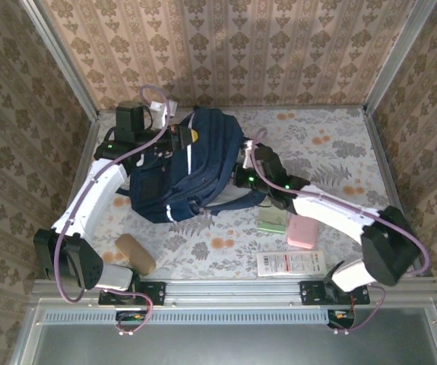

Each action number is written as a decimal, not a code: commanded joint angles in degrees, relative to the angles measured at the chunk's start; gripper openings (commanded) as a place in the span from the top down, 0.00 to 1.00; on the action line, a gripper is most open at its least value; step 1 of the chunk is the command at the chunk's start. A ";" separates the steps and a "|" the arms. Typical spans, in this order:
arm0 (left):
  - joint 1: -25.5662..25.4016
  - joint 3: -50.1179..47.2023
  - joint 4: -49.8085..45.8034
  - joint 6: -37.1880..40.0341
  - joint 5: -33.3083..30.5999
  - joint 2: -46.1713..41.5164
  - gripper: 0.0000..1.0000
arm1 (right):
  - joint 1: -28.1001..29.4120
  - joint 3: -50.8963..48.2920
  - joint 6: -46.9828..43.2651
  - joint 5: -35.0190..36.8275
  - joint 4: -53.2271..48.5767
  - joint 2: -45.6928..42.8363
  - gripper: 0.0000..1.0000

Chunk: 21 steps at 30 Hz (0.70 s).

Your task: Pack books, pencil case, and school supplies into a backpack

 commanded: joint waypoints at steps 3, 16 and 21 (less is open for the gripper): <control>1.66 -1.73 -1.48 2.84 -11.58 1.30 1.00 | -0.55 -2.40 -9.24 9.09 -18.27 -11.35 0.23; -2.32 -6.22 -0.30 -0.41 -13.19 6.52 0.47 | -12.53 -7.24 -6.33 23.74 -45.29 -17.87 0.00; -2.08 -7.39 -0.06 -3.21 -15.60 3.22 0.29 | -15.25 -8.43 -6.01 25.85 -48.67 -15.88 0.00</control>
